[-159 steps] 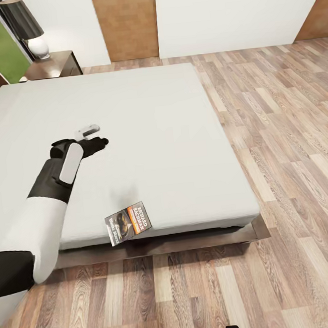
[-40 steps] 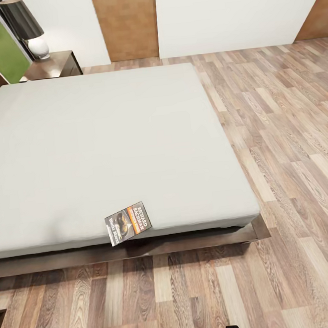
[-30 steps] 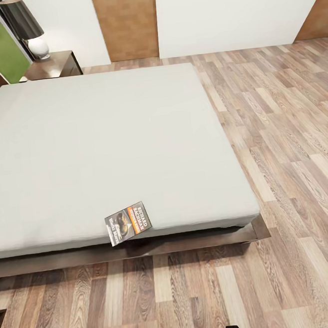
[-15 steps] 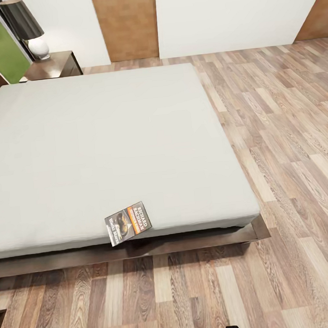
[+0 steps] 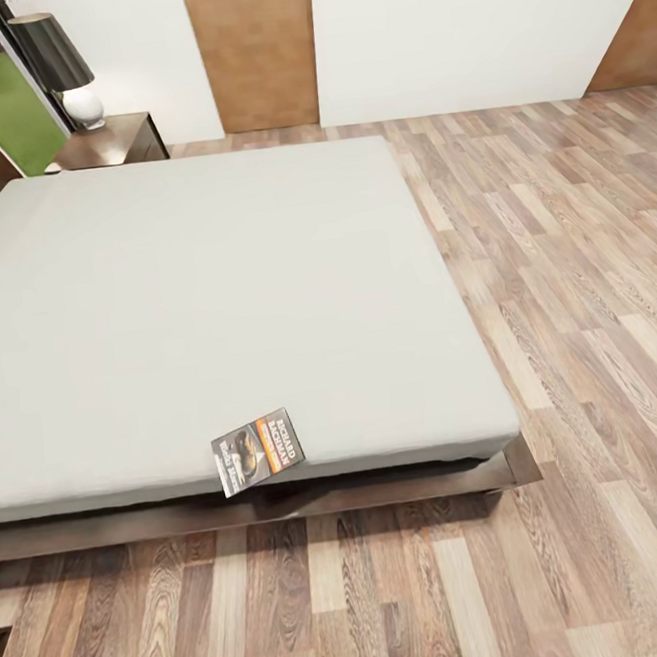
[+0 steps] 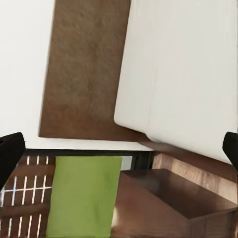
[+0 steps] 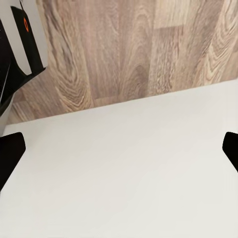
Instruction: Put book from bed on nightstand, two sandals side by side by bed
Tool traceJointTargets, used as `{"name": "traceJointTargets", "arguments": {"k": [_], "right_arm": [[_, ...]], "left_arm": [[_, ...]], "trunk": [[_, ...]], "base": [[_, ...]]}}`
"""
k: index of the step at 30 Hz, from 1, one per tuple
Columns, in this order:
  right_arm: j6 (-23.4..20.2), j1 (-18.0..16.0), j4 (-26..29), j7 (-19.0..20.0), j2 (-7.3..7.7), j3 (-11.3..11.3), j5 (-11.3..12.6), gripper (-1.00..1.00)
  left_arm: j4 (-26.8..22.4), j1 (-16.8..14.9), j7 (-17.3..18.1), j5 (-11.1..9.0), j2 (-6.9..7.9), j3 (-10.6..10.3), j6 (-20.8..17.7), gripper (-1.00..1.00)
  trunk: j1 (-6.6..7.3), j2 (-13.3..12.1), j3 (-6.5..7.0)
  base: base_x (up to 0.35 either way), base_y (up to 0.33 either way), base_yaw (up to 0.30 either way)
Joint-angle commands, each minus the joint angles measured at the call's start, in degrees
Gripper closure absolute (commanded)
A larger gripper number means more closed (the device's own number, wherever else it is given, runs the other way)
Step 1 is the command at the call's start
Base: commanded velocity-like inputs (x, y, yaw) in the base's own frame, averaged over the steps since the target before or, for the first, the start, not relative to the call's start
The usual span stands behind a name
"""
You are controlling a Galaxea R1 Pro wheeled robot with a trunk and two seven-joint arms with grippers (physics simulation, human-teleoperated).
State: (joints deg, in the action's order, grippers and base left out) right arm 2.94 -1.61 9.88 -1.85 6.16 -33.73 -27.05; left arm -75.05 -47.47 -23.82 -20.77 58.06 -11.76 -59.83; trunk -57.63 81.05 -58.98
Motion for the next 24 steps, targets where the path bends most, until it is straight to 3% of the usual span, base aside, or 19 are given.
{"name": "traceJointTargets", "arguments": {"k": [1, 4, 13, 14, 17, 18, 24], "right_arm": [[0.3, -0.05, -0.09, -0.11, 0.01, -0.42, -0.55, -1.0], [0.36, -0.05, -0.07, -0.1, 0.04, -0.43, -0.55, -1.0], [0.47, -0.06, -0.04, -0.11, 0.2, -0.45, -0.52, -1.0], [0.47, -0.06, -0.04, -0.11, 0.2, -0.45, -0.52, -1.0], [0.48, -0.06, -0.04, -0.11, 0.2, -0.45, -0.51, -1.0], [0.48, -0.06, -0.04, -0.11, 0.2, -0.45, -0.51, -1.0], [0.49, -0.06, 0.03, -0.09, 0.26, -0.45, -0.51, -1.0]], "left_arm": [[0.01, 1.0, -0.59, -0.53, 0.05, -0.23, -0.17, -1.0], [0.08, 3.08, -0.56, -0.6, 0.0, -0.22, -0.17, -1.0], [0.19, 14.85, -0.53, -0.78, -0.66, -0.16, -0.17, -1.0], [0.19, 14.85, -0.53, -0.78, -0.66, -0.16, -0.17, -1.0], [0.16, 19.31, -0.53, -0.8, -1.79, -0.12, -0.17, -1.0], [0.16, 19.31, -0.53, -0.8, -1.79, -0.12, -0.17, -1.0], [0.16, 27.12, -0.69, -0.6, -5.41, 0.07, -0.17, -1.0]], "trunk": [[0.0, 0.02, 0.06], [0.0, 0.02, 0.33], [0.0, 0.02, 1.15], [0.0, 0.02, 1.24], [0.0, 0.02, 1.52], [0.0, 0.02, 1.61], [0.0, 0.02, 2.16]], "base": [[0.0, 0.0, 0.0], [0.0, 0.0, 0.0], [0.0, 0.0, 0.0], [0.0, 0.0, 0.0], [0.0, 0.0, 0.0], [0.0, 0.0, 0.0], [0.0, 0.0, 0.0]]}}
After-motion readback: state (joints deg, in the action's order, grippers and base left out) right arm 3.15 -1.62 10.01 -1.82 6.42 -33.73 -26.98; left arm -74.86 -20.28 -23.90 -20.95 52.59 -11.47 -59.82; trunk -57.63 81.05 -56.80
